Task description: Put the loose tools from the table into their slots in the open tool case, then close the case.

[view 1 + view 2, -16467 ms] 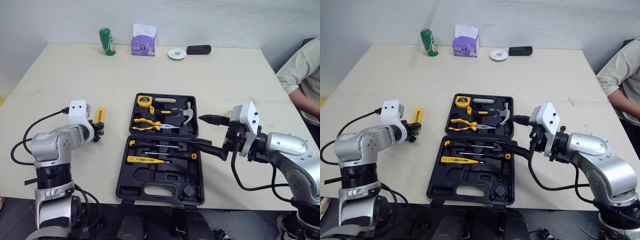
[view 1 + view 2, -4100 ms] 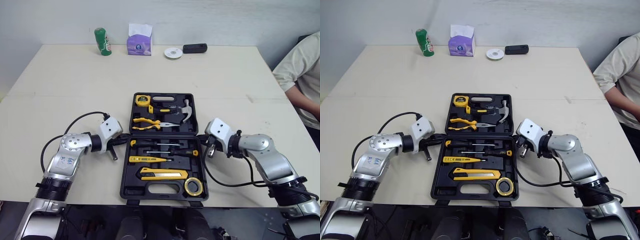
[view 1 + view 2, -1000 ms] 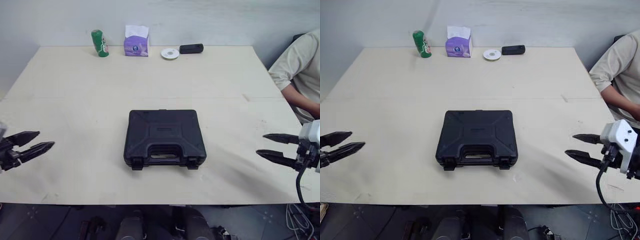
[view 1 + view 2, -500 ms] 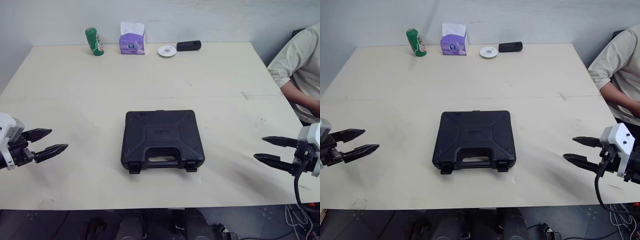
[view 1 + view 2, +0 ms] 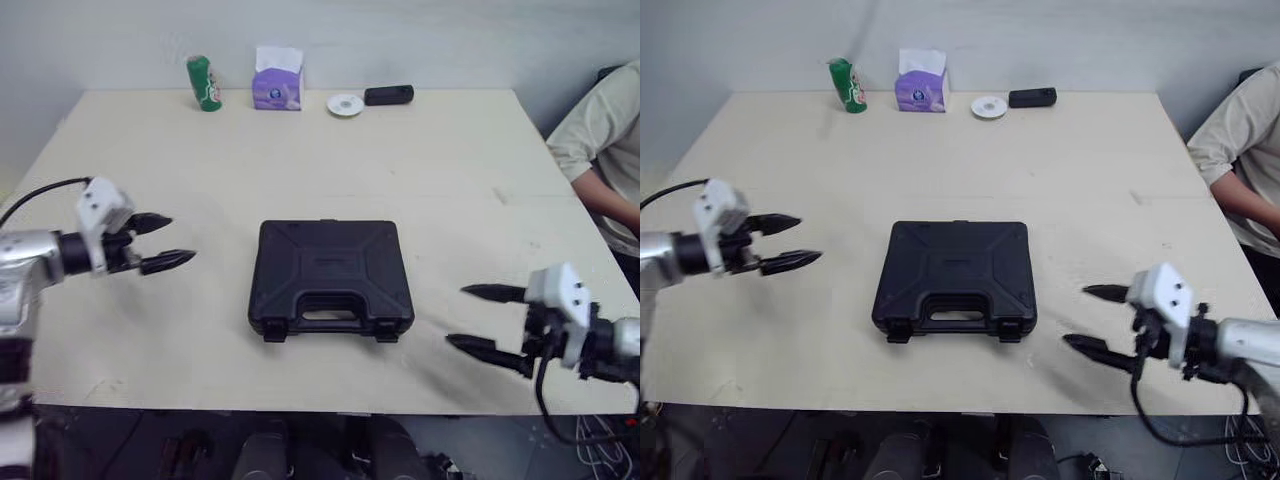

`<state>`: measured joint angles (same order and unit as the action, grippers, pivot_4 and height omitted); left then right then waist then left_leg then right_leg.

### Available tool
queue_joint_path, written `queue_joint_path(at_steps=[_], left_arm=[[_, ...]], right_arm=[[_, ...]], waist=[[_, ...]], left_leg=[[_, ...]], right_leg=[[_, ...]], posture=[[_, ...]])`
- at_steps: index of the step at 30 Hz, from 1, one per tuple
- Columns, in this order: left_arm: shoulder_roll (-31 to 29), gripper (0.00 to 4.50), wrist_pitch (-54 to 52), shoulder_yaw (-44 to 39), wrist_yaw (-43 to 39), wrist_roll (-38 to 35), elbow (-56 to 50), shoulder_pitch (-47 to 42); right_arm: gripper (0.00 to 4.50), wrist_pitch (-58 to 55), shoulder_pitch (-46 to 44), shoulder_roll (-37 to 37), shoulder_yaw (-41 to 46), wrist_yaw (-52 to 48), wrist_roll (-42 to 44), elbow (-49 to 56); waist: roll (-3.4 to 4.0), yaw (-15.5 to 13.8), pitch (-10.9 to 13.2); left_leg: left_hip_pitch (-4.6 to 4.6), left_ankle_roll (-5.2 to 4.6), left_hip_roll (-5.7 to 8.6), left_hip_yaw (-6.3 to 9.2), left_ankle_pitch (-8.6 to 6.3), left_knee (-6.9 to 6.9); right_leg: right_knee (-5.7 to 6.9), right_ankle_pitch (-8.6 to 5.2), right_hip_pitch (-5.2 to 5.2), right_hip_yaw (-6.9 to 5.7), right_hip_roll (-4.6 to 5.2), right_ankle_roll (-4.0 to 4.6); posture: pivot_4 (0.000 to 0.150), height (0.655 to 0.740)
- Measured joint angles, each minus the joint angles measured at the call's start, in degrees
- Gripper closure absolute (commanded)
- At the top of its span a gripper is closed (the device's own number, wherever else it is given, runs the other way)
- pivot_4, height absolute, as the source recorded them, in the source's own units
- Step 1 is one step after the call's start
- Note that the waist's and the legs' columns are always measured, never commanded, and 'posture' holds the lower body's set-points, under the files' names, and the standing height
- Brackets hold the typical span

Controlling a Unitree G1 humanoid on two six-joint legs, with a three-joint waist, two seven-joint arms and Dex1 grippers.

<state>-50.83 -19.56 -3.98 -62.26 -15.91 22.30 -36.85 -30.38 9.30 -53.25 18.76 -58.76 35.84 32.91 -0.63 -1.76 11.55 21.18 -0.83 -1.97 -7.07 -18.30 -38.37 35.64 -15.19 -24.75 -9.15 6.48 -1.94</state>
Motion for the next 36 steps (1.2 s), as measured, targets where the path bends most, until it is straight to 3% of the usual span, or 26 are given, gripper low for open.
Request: queue_joint_path(at_steps=[5, 6, 7, 13, 20, 25, 31, 36], left_arm=[[8.59, 3.91, 11.31, 8.88, 0.81, 10.41, 22.76, -15.94], [9.26, 4.27, 12.03, 9.38, 0.96, 10.98, 24.12, -16.84], [11.23, 4.46, 14.24, 10.24, 1.51, 12.63, 28.91, -19.67], [18.65, 4.46, 21.47, 12.01, 4.95, 17.83, 44.16, -28.90], [22.47, 4.46, 24.77, 12.05, 5.82, 20.89, 50.04, -31.17], [21.74, 4.46, 26.08, 11.73, -0.16, 20.91, 50.00, -30.63], [20.03, 4.46, 24.92, 11.69, -17.51, 18.51, 41.59, -24.28], [18.99, 4.46, 23.16, 11.15, -18.19, 17.87, 35.50, -21.13]], right_arm=[[4.21, -0.31, 0.39, 1.19, -6.44, 1.64, -1.56, 3.01], [4.50, -0.15, 0.35, 1.24, -7.16, 1.80, -2.02, 3.01], [4.50, 0.44, 0.28, 1.31, -8.74, 2.11, -3.37, 2.86], [4.50, 3.02, -1.13, 1.43, -14.17, 2.82, -9.00, 0.37], [4.50, 6.19, -5.53, 4.07, -19.07, 4.53, -14.69, -4.70], [4.50, 8.74, -10.24, 7.79, -22.83, 7.32, -19.86, -11.09], [4.50, 9.06, -14.10, 8.51, -20.15, 10.98, -23.09, -15.57], [4.50, 8.59, -11.93, 5.60, -17.03, 9.39, -22.59, -14.71]], waist=[[-0.42, 0.49, -0.02], [-0.44, 0.59, -0.03], [-0.46, 0.63, -0.02], [-0.60, 0.40, 0.02], [-0.66, 0.75, 0.04], [-0.66, 0.77, 0.04], [-0.65, 1.15, 0.04], [-0.66, 1.17, 0.04]], left_leg=[[0.17, -0.29, 0.04, -0.07, -0.05, -0.39], [0.19, -0.32, 0.03, -0.07, -0.07, -0.45], [0.23, -0.39, 0.04, -0.09, -0.11, -0.57], [0.31, -0.51, 0.08, -0.07, -0.18, -0.71], [0.30, -0.49, 0.06, -0.08, -0.16, -0.74], [0.29, -0.49, 0.08, -0.10, -0.16, -0.76], [0.30, -0.52, 0.10, -0.12, -0.14, -0.80], [0.33, -0.51, 0.07, -0.02, -0.12, -0.80]], right_leg=[[-0.06, 0.13, 0.03, 0.03, -0.01, -0.24], [-0.06, 0.14, 0.03, 0.04, -0.01, -0.26], [-0.05, 0.16, 0.03, 0.05, 0.01, -0.32], [-0.11, 0.24, 0.04, 0.05, 0.07, -0.46], [-0.07, 0.24, 0.04, 0.04, 0.07, -0.47], [-0.02, 0.24, 0.04, 0.03, 0.08, -0.47], [0.01, 0.24, 0.02, 0.06, 0.07, -0.47], [0.00, 0.24, 0.07, 0.03, 0.09, -0.47]], posture=[[0.150, 0.7252], [0.150, 0.7252], [0.150, 0.7252], [0.150, 0.7252], [0.150, 0.7252], [0.150, 0.7252], [0.150, 0.7252], [0.150, 0.7252]])
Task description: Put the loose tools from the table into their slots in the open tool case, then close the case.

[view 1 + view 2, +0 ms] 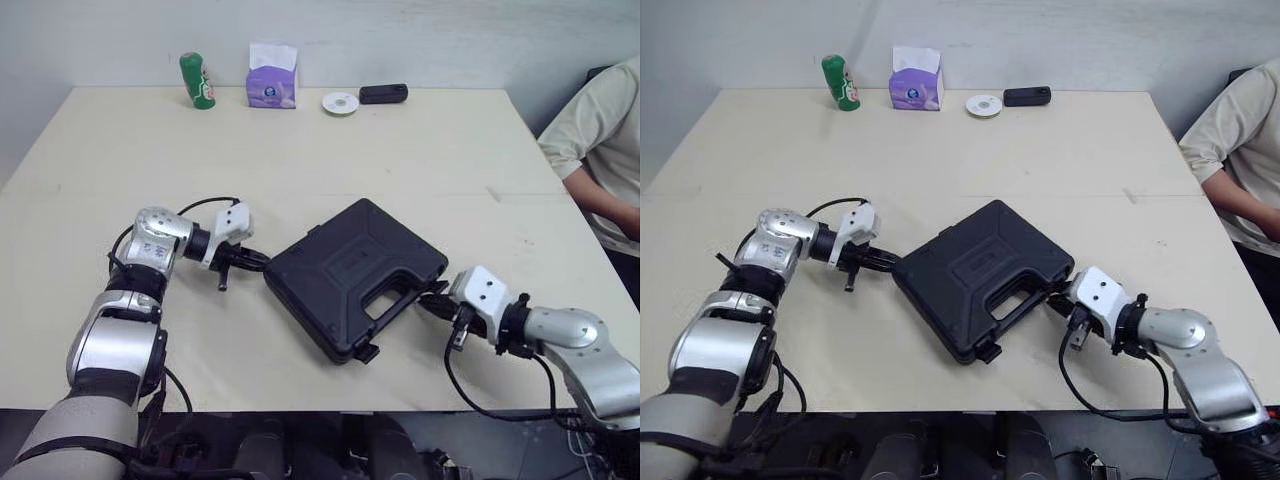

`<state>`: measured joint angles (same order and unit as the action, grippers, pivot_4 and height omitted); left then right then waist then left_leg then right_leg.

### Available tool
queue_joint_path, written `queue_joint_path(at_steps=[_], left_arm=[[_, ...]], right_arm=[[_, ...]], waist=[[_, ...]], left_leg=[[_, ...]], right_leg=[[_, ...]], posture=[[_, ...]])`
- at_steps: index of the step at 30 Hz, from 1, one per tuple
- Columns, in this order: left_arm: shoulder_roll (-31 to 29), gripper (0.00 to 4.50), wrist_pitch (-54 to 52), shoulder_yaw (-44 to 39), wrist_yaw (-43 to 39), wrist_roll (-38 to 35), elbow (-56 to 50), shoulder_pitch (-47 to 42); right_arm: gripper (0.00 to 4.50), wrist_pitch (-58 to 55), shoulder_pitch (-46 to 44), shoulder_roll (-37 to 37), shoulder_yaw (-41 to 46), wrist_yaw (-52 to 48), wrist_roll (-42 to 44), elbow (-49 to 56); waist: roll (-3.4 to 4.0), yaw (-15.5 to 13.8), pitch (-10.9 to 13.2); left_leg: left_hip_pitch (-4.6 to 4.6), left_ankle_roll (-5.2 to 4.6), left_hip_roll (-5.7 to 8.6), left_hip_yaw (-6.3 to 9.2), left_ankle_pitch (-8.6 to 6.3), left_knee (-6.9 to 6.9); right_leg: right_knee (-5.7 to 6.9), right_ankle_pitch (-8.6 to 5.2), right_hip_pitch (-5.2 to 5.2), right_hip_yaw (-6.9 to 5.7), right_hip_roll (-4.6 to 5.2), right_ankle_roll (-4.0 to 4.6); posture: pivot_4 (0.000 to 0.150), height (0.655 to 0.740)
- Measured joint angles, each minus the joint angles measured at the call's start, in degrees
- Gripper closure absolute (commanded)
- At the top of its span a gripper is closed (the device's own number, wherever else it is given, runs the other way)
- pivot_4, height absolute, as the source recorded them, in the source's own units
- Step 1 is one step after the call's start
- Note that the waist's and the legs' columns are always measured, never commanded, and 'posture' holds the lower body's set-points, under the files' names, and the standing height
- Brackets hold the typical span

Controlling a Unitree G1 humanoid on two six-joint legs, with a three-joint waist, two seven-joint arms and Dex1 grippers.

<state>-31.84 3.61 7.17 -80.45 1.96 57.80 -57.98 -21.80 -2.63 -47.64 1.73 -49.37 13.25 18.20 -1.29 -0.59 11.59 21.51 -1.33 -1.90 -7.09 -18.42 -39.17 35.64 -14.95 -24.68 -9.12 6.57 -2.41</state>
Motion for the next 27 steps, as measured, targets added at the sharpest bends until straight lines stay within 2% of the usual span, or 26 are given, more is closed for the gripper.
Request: queue_joint_path(at_steps=[3, 5, 7, 10, 16, 22, 27], left_arm=[[-0.73, 4.46, -4.36, -2.88, 1.21, -2.76, -4.63, -0.66], [0.73, 4.46, -10.41, -4.29, 1.26, -5.97, -11.38, -1.61], [4.59, 4.46, -16.79, -4.91, 1.70, -9.74, -19.11, -2.68], [10.19, 4.46, -19.97, -4.47, 4.59, -11.60, -23.38, -3.79], [24.72, 4.46, -13.40, 3.50, 12.19, -6.46, -13.82, -7.42], [30.58, 4.46, -3.48, 9.04, 16.04, -0.22, -1.70, -11.64], [31.10, 4.46, 5.43, 12.90, 18.01, 4.89, 1.49, -13.52]], right_arm=[[4.50, -0.77, 3.69, -2.25, 3.06, -1.20, 0.22, 0.23], [4.50, -1.07, 4.16, -2.34, 5.28, -1.02, 0.40, 0.19], [4.50, -2.01, 3.68, -2.29, 6.42, -0.61, 1.42, 0.25], [4.50, -3.30, 3.17, -1.14, 7.38, 0.35, 2.21, 0.56], [4.50, -6.27, 1.44, 0.96, 7.03, 3.43, 2.48, 2.09], [4.50, -8.29, 1.74, 2.27, 7.01, 5.24, 2.60, 4.38], [4.50, -10.15, 1.68, 3.60, 6.99, 6.60, 3.41, 6.74]], waist=[[0.00, -0.29, 0.00], [0.00, -0.54, 0.00], [0.00, -0.89, 0.00], [0.00, -0.84, 0.00], [0.01, -0.63, 0.00], [0.02, -0.65, -0.01], [0.02, -0.79, -0.17]], left_leg=[[0.01, -0.05, 0.05, -0.01, 0.00, 0.00], [0.00, -0.08, 0.08, 0.00, 0.01, -0.01], [0.00, -0.11, 0.12, 0.05, 0.03, -0.02], [-0.01, -0.11, 0.13, 0.02, 0.03, -0.02], [-0.03, -0.15, 0.16, -0.04, 0.07, -0.02], [-0.07, -0.12, 0.12, 0.03, 0.07, 0.00], [-0.11, -0.20, 0.09, 0.08, -0.03, 0.00]], right_leg=[[-0.01, 0.02, 0.01, 0.01, 0.04, -0.04], [-0.01, 0.05, 0.04, 0.02, 0.03, -0.09], [-0.06, 0.07, 0.12, 0.00, 0.02, -0.14], [-0.07, 0.08, 0.12, 0.03, 0.01, -0.15], [-0.09, 0.10, 0.10, 0.08, -0.03, -0.17], [-0.27, 0.07, 0.10, 0.07, 0.08, -0.12], [-0.38, 0.07, 0.17, 0.05, 0.12, -0.12]], posture=[[0.150, 0.7252], [0.150, 0.7252], [0.150, 0.7252], [0.150, 0.7252], [0.150, 0.7252], [0.150, 0.7252], [0.150, 0.7252]])
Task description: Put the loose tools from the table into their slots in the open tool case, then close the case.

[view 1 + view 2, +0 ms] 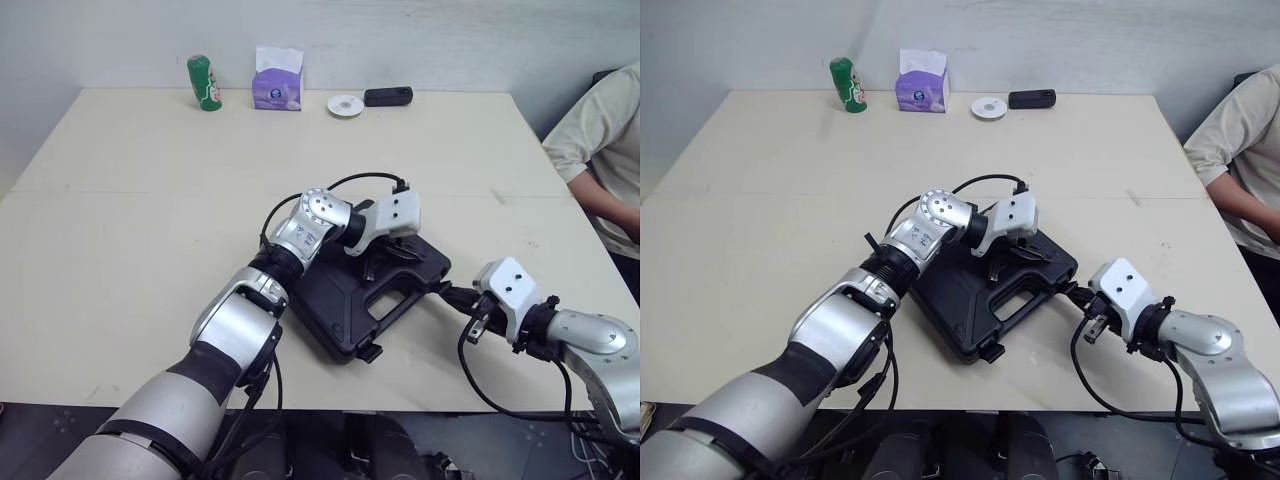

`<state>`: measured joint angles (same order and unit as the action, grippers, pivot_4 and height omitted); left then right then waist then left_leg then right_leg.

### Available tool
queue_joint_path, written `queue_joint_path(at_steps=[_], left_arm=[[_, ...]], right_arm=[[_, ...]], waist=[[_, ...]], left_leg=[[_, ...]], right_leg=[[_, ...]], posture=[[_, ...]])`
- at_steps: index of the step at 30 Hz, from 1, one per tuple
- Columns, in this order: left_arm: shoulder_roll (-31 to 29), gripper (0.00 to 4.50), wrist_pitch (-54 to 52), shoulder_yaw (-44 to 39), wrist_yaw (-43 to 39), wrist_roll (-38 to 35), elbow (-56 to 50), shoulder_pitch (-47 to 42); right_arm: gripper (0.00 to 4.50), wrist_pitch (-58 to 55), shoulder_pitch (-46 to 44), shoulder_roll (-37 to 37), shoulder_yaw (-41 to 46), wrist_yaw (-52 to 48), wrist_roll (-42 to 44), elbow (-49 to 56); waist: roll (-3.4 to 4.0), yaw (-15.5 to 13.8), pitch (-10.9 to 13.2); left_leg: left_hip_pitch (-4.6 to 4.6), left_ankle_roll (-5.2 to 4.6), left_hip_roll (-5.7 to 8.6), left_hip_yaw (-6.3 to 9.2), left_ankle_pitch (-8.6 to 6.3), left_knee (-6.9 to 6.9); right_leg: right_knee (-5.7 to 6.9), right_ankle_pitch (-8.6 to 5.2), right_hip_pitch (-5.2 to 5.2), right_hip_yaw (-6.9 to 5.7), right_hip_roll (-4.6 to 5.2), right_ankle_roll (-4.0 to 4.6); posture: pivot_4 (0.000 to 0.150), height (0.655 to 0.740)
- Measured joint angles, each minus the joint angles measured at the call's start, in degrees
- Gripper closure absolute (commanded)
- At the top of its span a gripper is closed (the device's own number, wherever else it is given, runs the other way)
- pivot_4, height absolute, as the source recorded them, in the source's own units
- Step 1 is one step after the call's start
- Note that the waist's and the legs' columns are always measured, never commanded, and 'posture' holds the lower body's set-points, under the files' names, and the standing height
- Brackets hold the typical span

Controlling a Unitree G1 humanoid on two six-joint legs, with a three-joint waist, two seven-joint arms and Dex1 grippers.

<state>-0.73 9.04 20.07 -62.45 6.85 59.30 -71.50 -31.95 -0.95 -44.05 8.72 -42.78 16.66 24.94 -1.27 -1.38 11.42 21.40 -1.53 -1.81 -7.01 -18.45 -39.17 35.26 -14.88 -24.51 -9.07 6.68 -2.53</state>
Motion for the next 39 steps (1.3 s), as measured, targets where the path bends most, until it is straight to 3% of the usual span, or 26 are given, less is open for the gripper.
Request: queue_joint_path(at_steps=[8, 39], left_arm=[[-0.07, 4.46, 3.81, 1.81, 1.75, 2.87, 0.25, 0.43], [-0.82, 4.46, 6.01, 1.80, 2.03, 3.00, 0.05, 2.06]], right_arm=[[4.50, -3.54, -0.74, 2.04, -0.06, 1.87, 1.30, 1.32], [4.50, -5.55, -5.67, 4.10, -3.57, 2.25, 2.05, 0.28]], waist=[[-0.39, 0.10, -0.75], [-0.73, 2.31, -1.10]], left_leg=[[-0.13, -0.40, -0.04, 0.01, -0.26, 0.00], [-0.32, -0.20, -0.30, -0.02, -0.37, 0.00]], right_leg=[[-0.02, 0.00, 0.12, 0.01, 0.01, 0.00], [0.12, -0.08, 0.17, 0.00, -0.10, 0.21]], posture=[[0.150, 0.7252], [0.150, 0.7252]])
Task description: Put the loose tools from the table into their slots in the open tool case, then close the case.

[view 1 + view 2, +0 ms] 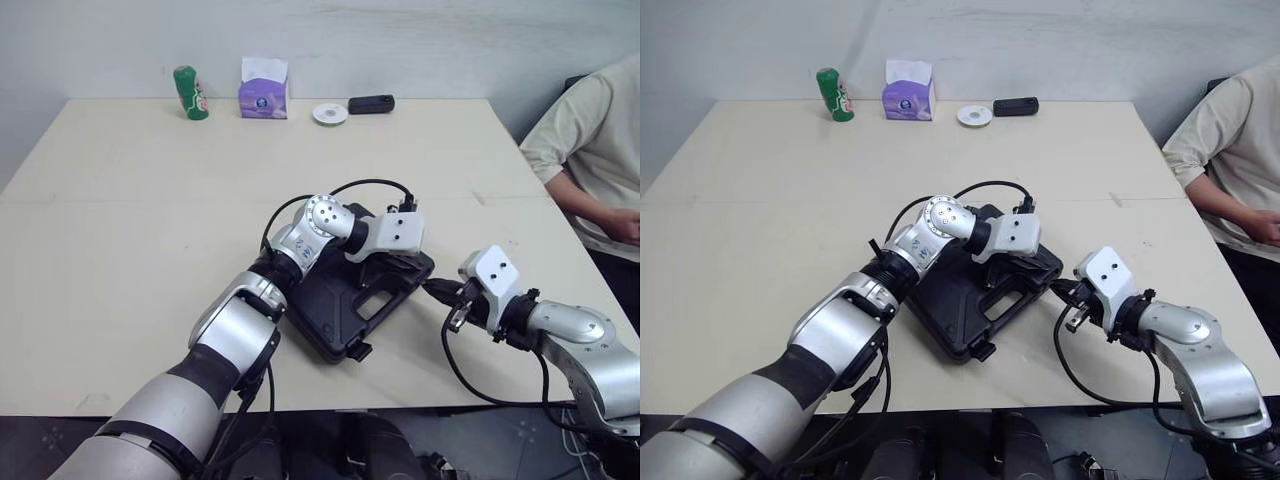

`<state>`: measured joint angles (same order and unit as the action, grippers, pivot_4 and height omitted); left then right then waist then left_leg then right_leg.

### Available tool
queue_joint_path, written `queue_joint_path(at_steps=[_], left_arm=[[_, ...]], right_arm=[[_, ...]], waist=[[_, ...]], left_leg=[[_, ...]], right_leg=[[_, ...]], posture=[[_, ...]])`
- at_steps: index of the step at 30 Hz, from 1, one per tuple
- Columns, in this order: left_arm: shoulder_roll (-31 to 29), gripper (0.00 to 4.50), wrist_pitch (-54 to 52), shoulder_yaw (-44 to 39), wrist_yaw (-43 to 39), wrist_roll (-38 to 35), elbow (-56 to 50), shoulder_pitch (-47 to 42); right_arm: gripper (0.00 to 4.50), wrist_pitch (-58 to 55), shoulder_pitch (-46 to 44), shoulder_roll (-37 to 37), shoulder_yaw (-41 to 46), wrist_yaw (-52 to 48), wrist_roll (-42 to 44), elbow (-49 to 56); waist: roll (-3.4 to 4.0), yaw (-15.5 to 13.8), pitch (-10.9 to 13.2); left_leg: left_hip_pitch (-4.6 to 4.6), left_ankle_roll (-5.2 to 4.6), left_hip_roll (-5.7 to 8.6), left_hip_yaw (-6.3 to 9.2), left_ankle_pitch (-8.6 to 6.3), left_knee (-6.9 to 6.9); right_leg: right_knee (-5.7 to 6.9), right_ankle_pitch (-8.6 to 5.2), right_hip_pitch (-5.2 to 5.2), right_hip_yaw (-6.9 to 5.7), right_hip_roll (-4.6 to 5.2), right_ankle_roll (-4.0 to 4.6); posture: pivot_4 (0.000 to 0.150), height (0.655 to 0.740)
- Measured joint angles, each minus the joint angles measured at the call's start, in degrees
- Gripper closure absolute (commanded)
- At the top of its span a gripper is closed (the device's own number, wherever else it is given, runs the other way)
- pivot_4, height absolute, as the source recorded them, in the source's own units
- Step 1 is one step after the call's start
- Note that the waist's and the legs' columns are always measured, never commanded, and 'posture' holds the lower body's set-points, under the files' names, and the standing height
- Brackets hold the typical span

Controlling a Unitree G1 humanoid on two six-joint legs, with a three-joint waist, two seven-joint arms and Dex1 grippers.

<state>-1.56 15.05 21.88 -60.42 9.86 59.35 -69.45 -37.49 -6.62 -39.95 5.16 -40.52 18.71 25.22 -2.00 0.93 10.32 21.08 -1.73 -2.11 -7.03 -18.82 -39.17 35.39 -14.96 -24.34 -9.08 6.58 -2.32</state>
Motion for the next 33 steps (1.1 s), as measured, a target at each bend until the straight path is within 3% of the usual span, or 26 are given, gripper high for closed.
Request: queue_joint_path(at_steps=[6, 11, 16, 21, 25, 33], left_arm=[[-0.87, 4.46, 0.50, -0.60, 0.73, -0.16, -0.76, 0.31], [-8.80, 4.46, -5.46, -4.93, -8.14, -5.46, -7.95, 3.12], [-18.08, 4.46, -21.76, -7.80, -22.14, -17.22, -34.14, 11.01], [-27.41, 4.46, -34.25, -6.73, -25.57, -23.04, -55.06, 20.72], [-31.15, 4.46, -36.50, -2.09, -25.54, -23.34, -63.28, 26.28], [-30.82, 4.46, -26.34, 3.76, -21.06, -16.00, -63.26, 26.85]], right_arm=[[4.50, -0.01, 1.81, -2.35, 0.35, -2.06, 1.10, 2.96], [4.50, -0.06, 9.44, -6.79, 5.94, -5.01, 2.51, 5.92], [4.50, -0.74, 12.54, -7.53, 6.46, -7.66, 5.73, 10.44], [4.50, -2.81, 12.56, -7.60, 3.24, -8.51, 8.34, 13.89], [4.50, -4.02, 11.88, -8.51, -1.95, -10.08, 9.92, 15.89], [4.50, -3.60, 6.97, -8.42, -11.25, -10.90, 8.84, 14.46]], waist=[[0.02, 0.11, -0.06], [0.42, 0.02, 0.29], [0.67, -0.77, 0.55], [0.69, -0.92, 0.56], [0.68, -1.62, 0.57], [0.69, -2.50, 0.48]], left_leg=[[0.07, 0.02, -0.01, 0.03, -0.01, 0.02], [0.20, 0.04, 0.01, -0.02, 0.01, 0.03], [0.24, 0.56, 0.01, 0.05, 0.30, 0.04], [0.20, 0.55, 0.02, 0.08, 0.30, 0.05], [0.25, 0.54, 0.07, 0.17, 0.30, 0.04], [0.10, 0.37, 0.12, 0.15, 0.18, 0.04]], right_leg=[[0.00, -0.01, -0.04, -0.02, 0.00, 0.03], [0.04, -0.02, -0.21, -0.02, -0.01, 0.03], [0.15, -0.11, -0.26, -0.03, -0.04, 0.15], [0.15, -0.14, -0.22, 0.02, -0.04, 0.16], [0.11, -0.14, -0.22, 0.02, -0.03, 0.14], [0.02, -0.18, -0.03, 0.02, 0.01, 0.06]], posture=[[0.150, 0.7252], [0.150, 0.7252], [0.150, 0.7252], [0.150, 0.7252], [0.150, 0.7252], [0.150, 0.7252]])
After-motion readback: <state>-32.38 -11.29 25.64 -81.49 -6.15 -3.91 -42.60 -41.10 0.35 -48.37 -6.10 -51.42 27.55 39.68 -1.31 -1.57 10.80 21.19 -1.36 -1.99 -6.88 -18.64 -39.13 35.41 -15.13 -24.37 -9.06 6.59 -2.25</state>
